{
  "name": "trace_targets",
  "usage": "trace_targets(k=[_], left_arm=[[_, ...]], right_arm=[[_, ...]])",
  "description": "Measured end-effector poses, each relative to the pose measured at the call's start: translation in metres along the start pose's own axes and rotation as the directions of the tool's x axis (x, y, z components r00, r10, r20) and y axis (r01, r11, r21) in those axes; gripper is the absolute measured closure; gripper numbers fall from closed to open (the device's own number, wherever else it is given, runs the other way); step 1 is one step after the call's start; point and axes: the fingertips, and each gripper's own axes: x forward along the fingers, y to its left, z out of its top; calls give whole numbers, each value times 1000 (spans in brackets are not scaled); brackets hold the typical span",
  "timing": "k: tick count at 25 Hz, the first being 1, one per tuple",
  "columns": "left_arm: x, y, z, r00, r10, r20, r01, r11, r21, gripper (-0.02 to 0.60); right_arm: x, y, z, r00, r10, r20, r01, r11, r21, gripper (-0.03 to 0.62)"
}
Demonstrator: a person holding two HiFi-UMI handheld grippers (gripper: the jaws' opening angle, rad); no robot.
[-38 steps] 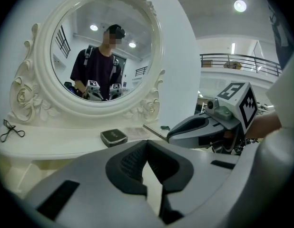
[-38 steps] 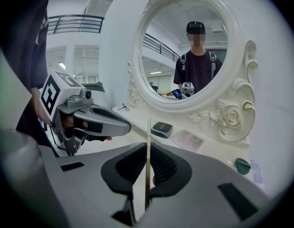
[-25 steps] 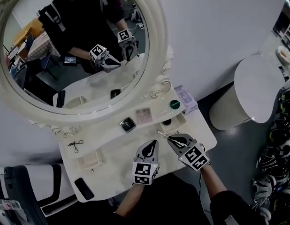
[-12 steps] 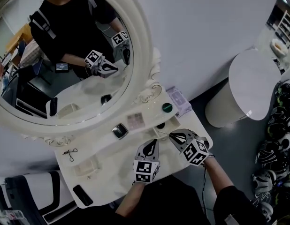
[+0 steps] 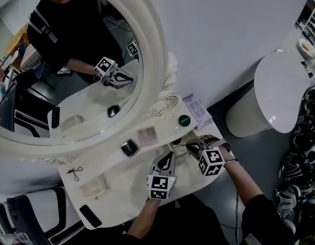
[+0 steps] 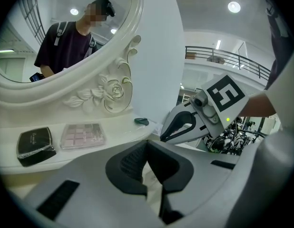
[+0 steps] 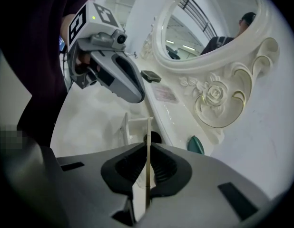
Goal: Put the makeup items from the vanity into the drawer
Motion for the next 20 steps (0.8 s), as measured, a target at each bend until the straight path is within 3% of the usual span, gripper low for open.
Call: trace_targets(k=[4, 11, 15, 20], left_arm=[[4, 3, -6, 1000, 8, -5, -8, 1000, -1, 568], [2, 1, -7, 1000, 20, -10, -20, 1000, -6, 568], [-1, -5, -2, 1000, 19, -1, -19, 1000, -10, 568], [-6, -18, 10, 1000, 22, 17, -22, 1000, 11, 568]], right_arm=[[9, -5, -4, 1000, -2, -13, 2, 1000, -28, 549], [6, -10, -2, 997, -60, 43, 57, 996, 70, 548], [-12, -13, 3, 987, -117, 112, 96, 980, 177, 551], [-35, -7, 2, 965, -187, 184, 117, 935, 336, 568]])
